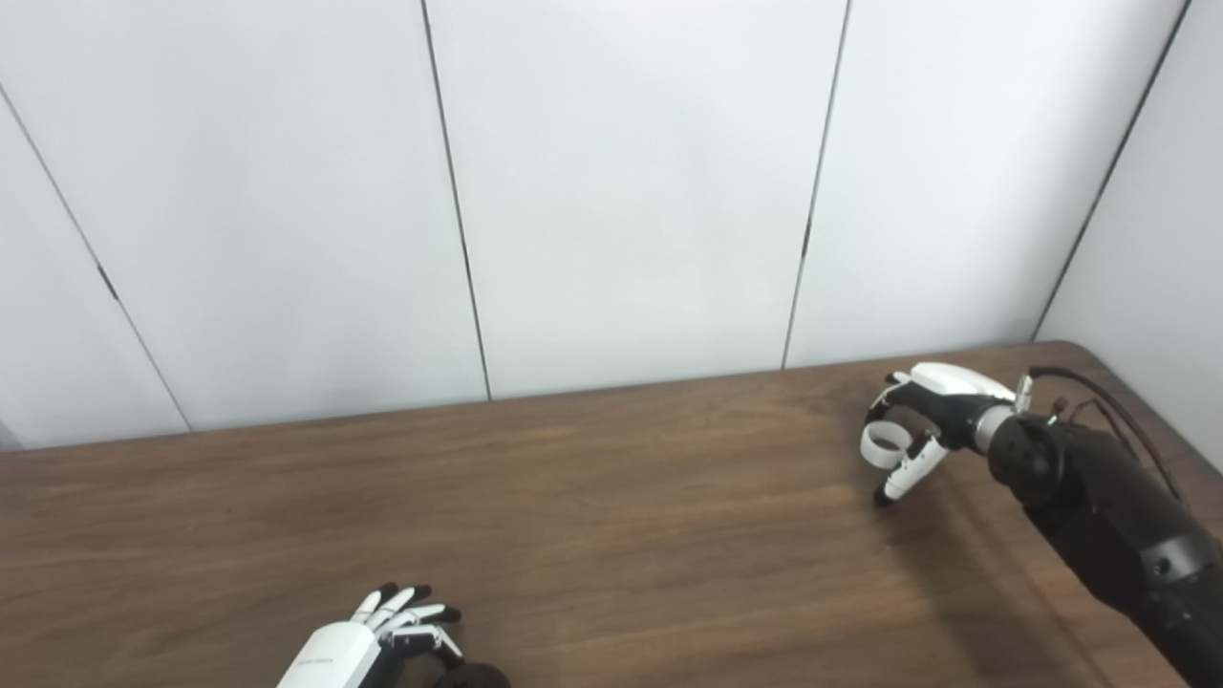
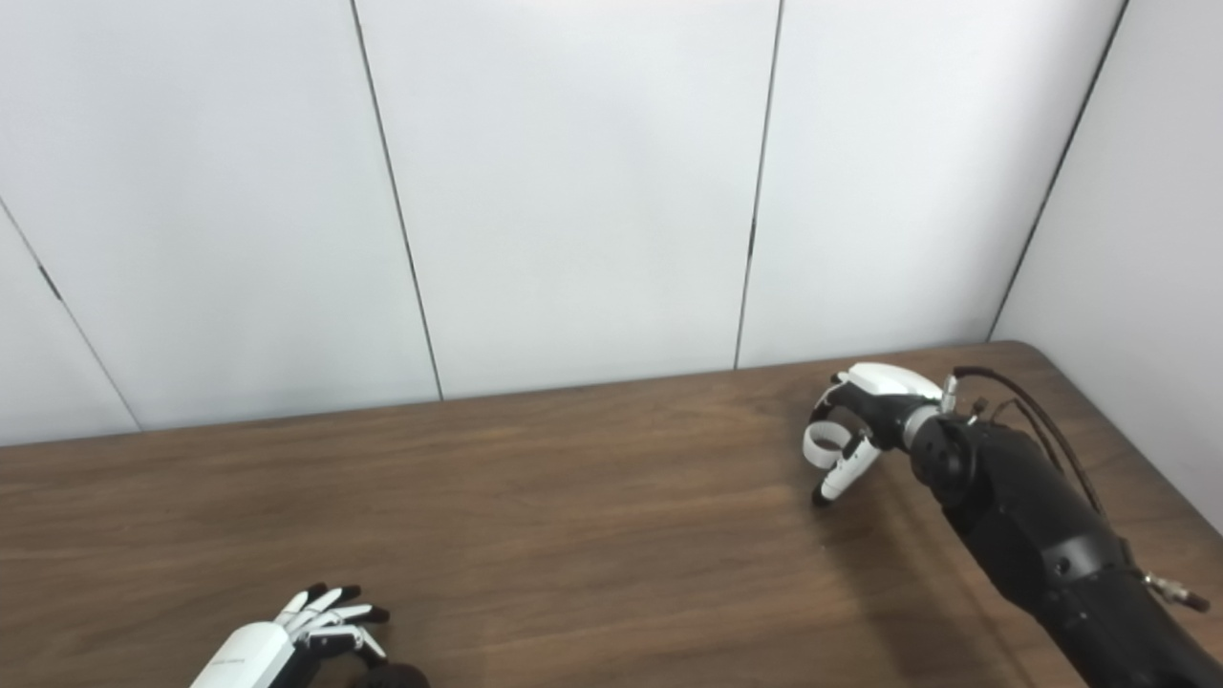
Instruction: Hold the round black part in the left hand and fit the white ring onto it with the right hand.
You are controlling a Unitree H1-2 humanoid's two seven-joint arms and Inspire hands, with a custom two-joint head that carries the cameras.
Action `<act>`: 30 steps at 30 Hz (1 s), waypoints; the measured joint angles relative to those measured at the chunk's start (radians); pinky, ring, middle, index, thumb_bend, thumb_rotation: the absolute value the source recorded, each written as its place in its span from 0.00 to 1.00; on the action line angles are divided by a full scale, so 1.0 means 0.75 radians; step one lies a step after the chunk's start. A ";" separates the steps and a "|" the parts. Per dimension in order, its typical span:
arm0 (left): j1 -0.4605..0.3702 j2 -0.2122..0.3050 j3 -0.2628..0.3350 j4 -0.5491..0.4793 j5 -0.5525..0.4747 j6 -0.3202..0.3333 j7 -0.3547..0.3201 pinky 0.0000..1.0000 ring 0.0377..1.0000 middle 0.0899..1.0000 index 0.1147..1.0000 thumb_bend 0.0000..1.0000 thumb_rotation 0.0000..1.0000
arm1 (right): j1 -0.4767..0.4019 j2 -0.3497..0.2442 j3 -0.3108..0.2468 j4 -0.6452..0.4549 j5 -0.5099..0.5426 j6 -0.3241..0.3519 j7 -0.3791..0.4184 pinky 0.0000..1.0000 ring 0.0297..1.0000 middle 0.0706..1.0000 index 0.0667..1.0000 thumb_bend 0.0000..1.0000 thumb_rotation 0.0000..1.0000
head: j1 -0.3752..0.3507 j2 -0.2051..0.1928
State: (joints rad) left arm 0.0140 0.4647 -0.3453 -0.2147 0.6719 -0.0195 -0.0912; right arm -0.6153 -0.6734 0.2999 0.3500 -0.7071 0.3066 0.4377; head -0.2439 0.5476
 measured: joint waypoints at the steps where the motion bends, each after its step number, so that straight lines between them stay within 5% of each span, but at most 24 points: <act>1: 0.002 0.000 0.001 -0.001 0.000 -0.001 -0.001 1.00 0.94 0.81 0.41 0.52 0.04 | 0.000 0.000 0.000 0.001 0.000 0.000 -0.001 1.00 1.00 1.00 0.76 0.89 0.25 | -0.002 0.002; 22: 0.054 0.000 0.038 -0.048 -0.006 -0.026 -0.049 1.00 0.93 0.80 0.41 0.52 0.04 | -0.055 0.001 0.032 0.118 0.010 -0.053 -0.051 1.00 1.00 1.00 0.76 0.87 0.21 | -0.012 0.004; 30: 0.057 -0.001 0.047 -0.048 -0.006 -0.040 -0.051 1.00 0.94 0.80 0.41 0.52 0.04 | -0.092 0.006 0.060 0.181 0.013 -0.083 -0.086 1.00 1.00 1.00 0.67 0.87 0.13 | -0.012 0.004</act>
State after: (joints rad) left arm 0.0564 0.4643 -0.3104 -0.2510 0.6676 -0.0494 -0.1297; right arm -0.6841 -0.6685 0.3452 0.4854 -0.6972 0.2446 0.3733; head -0.2531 0.5507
